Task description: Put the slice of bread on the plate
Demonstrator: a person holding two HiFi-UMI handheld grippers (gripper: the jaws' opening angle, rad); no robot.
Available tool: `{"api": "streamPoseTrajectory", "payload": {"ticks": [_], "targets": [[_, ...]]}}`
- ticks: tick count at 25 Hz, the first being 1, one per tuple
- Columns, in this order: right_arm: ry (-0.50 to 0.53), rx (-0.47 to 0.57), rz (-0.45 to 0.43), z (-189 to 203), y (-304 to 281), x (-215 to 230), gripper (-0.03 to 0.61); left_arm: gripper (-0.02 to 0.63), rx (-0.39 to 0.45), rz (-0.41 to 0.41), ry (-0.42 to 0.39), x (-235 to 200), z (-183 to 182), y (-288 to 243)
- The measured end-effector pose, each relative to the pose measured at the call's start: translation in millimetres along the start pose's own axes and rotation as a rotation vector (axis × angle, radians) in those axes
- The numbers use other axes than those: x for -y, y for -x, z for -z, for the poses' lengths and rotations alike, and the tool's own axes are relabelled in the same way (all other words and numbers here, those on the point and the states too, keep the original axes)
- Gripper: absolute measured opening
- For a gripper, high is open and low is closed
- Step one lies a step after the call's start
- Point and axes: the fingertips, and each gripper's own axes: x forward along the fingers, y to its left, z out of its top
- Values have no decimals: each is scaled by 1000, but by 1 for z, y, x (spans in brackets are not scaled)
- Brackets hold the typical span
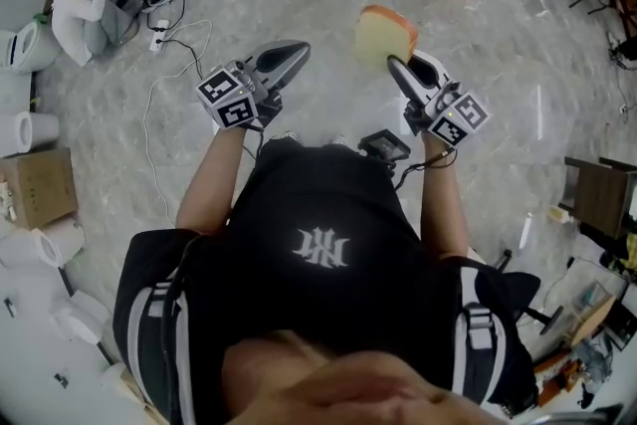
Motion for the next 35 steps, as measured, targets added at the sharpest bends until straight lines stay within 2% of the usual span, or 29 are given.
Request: {"api": "streamPoseTrajectory", "payload": {"ticks": [15,21,35], "targets": [[18,3,10,1,30,19,95,9,-24,-55,-8,17,14,-15],[6,12,1,2,35,22,95,9,-34,-53,-8,25,18,-22],[26,-13,37,-1,-5,51,95,9,-21,-10,13,-28,5,-34]]}}
